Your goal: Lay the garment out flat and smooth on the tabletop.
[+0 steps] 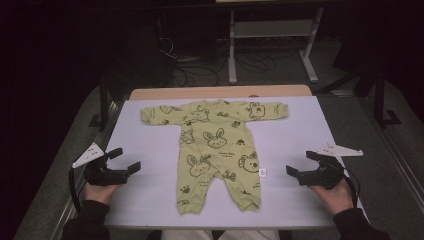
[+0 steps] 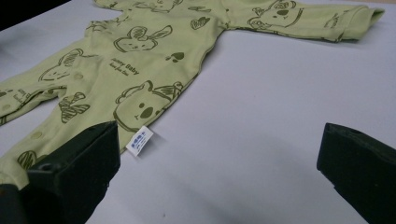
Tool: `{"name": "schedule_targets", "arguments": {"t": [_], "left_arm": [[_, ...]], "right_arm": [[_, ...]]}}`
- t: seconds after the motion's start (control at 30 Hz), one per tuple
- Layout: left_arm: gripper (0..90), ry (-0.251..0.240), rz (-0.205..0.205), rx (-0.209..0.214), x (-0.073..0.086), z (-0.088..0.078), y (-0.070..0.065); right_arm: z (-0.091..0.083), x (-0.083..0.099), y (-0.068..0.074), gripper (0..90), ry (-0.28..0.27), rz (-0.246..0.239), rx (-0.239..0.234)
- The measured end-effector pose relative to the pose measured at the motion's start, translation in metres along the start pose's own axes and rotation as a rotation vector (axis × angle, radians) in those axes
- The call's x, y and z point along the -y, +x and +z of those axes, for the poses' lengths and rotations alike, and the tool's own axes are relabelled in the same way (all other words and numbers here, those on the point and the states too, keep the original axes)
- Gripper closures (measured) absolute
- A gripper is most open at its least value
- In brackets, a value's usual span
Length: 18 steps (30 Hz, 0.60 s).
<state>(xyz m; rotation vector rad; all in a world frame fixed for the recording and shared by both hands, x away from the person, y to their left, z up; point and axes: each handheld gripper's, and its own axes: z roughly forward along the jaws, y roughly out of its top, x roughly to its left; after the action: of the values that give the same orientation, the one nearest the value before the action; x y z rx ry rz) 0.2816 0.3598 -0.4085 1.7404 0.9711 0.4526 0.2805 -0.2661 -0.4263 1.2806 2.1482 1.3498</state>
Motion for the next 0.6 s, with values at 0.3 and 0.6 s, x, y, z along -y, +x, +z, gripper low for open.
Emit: {"name": "schedule_targets", "arguments": {"t": [0.3, 0.6], "left_arm": [[0.0, 0.056, 0.033, 0.014, 0.016, -0.004, -0.008], [0.0, 0.065, 0.027, 0.013, 0.020, -0.006, -0.007]], "right_arm": [[-0.011, 0.005, 0.008, 0.0, -0.023, -0.004, 0.023], [-0.015, 0.008, 0.009, 0.0, -0.019, -0.012, 0.029]]}}
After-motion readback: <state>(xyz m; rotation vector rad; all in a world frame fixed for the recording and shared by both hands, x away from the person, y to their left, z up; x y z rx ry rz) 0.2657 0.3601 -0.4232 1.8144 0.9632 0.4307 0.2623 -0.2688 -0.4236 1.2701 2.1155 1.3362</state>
